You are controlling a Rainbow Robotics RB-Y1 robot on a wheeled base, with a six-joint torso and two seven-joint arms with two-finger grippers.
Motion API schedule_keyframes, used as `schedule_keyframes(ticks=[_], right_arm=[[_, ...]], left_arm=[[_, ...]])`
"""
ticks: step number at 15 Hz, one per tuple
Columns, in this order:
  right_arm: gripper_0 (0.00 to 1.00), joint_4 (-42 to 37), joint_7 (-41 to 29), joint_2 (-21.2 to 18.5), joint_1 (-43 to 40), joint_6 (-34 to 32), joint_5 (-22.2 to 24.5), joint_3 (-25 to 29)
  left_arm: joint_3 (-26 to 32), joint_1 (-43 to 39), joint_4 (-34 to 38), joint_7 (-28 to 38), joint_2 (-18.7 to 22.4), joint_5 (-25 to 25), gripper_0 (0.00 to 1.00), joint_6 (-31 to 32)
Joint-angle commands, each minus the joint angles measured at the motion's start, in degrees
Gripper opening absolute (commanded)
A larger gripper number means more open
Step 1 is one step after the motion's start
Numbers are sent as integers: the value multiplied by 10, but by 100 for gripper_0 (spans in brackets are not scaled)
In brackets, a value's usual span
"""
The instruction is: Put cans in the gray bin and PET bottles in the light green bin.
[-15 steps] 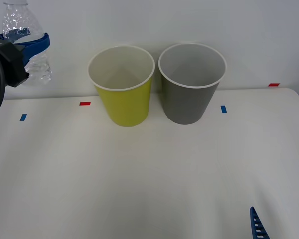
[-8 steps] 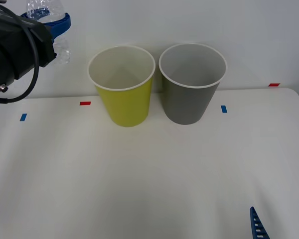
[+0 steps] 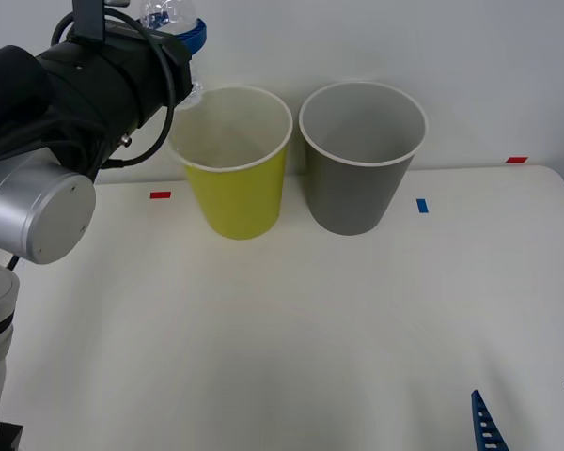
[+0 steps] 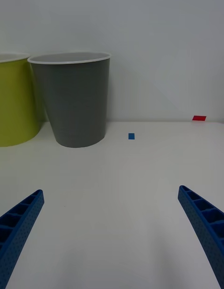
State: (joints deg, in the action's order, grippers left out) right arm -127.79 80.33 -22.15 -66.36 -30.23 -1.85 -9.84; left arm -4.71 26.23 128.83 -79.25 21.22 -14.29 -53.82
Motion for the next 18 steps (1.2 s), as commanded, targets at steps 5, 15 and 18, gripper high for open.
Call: schedule_keyframes(ticks=[5,15,18], right_arm=[[100,0,0,0,0,0,0,0],[100,0,0,0,0,0,0,0],[100,0,0,0,0,0,0,0]], left_arm=[[-45,14,-103,1,-34,55,0,119],[-67,45,-230,7,-65,68,0,246],[-67,45,-248,8,-70,68,0,267]])
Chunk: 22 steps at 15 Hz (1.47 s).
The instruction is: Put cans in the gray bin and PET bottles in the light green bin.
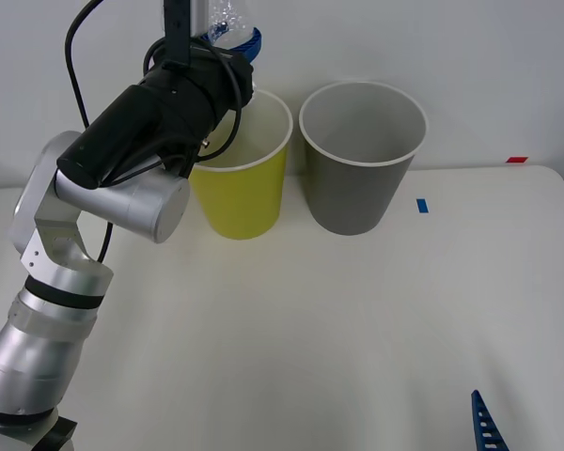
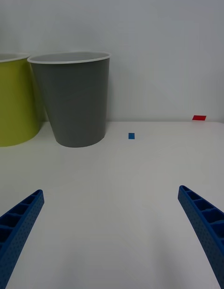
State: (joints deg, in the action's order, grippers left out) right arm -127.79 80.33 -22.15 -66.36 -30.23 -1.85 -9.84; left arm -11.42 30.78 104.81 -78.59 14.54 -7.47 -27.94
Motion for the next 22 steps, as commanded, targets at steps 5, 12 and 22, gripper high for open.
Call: schedule_keyframes(ticks=[5,12,22], right_arm=[[100,0,0,0,0,0,0,0],[100,0,0,0,0,0,0,0],[100,0,0,0,0,0,0,0]], left_arm=[[-1,0,-7,8,-1,-1,100,8],[-1,0,-7,8,14,-1,100,8],[-2,-6,0,14,28,-5,100,17]])
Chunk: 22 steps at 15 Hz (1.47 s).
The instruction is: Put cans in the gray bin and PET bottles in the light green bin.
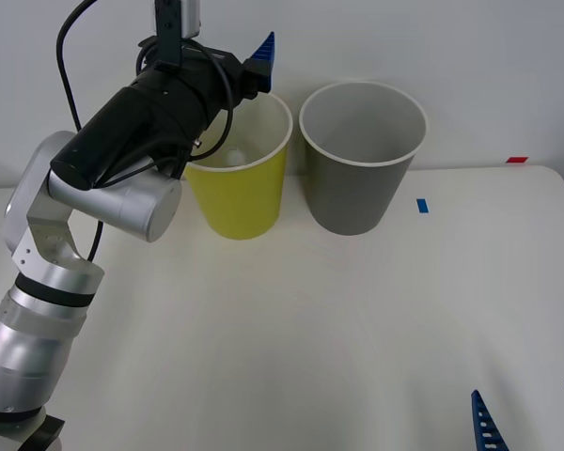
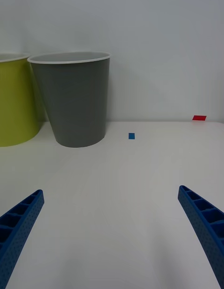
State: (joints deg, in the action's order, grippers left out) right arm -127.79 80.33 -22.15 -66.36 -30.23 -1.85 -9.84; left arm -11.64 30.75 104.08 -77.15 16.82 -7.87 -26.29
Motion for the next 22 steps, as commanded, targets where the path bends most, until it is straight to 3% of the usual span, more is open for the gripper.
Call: schedule_keyframes(ticks=[1,5,11,13,19,22], right_arm=[[100,0,0,0,0,0,0,0],[100,0,0,0,0,0,0,0],[100,0,0,0,0,0,0,0],[100,0,0,0,0,0,0,0],[100,0,0,0,0,0,0,0],[100,0,0,0,0,0,0,0]], left_arm=[[1,-18,24,0,10,-5,100,0],[49,-108,185,-3,49,-15,100,-97],[106,-290,333,-2,80,-7,100,-84],[116,-344,356,3,93,-1,100,-60],[132,-548,358,15,98,3,100,139],[132,-619,358,16,89,4,100,199]])
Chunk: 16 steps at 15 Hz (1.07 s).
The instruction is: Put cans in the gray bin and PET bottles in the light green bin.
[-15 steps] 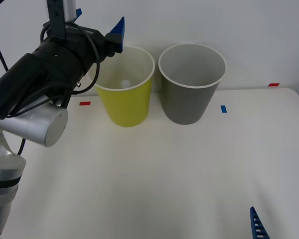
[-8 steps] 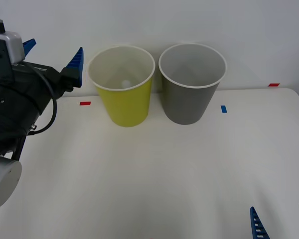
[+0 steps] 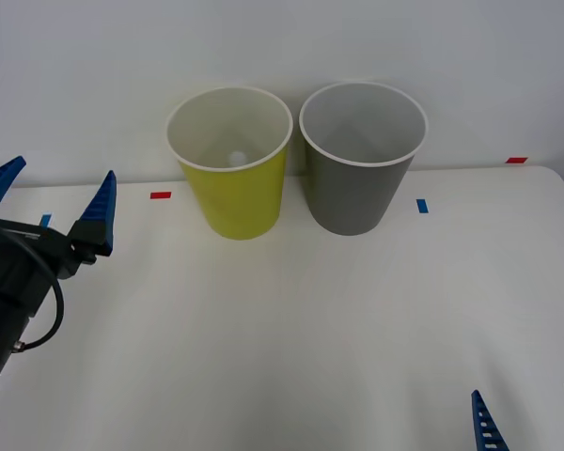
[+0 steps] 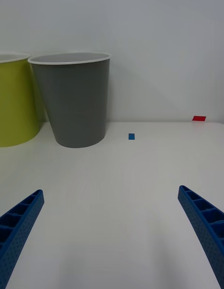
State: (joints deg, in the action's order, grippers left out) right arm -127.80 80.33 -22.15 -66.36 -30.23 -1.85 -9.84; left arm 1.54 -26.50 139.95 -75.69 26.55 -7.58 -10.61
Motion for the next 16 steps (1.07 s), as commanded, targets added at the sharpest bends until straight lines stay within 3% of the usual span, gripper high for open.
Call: schedule_keyframes(ticks=[1,5,6,7,8,14,16], right_arm=[[100,0,0,0,0,0,0,0],[100,0,0,0,0,0,0,0],[100,0,0,0,0,0,0,0],[100,0,0,0,0,0,0,0],[100,0,0,0,0,0,0,0],[100,0,0,0,0,0,0,0],[100,0,0,0,0,0,0,0]], left_arm=[[0,-54,0,2,-14,0,100,44],[-1,-111,-3,3,-17,-2,100,81],[-4,-125,-18,3,-12,-2,100,114],[-14,-136,-66,1,-4,-2,100,199],[-20,-141,-93,1,-4,0,100,237],[-58,-260,-123,2,-4,8,100,347],[-67,-262,-184,2,-3,17,100,432]])
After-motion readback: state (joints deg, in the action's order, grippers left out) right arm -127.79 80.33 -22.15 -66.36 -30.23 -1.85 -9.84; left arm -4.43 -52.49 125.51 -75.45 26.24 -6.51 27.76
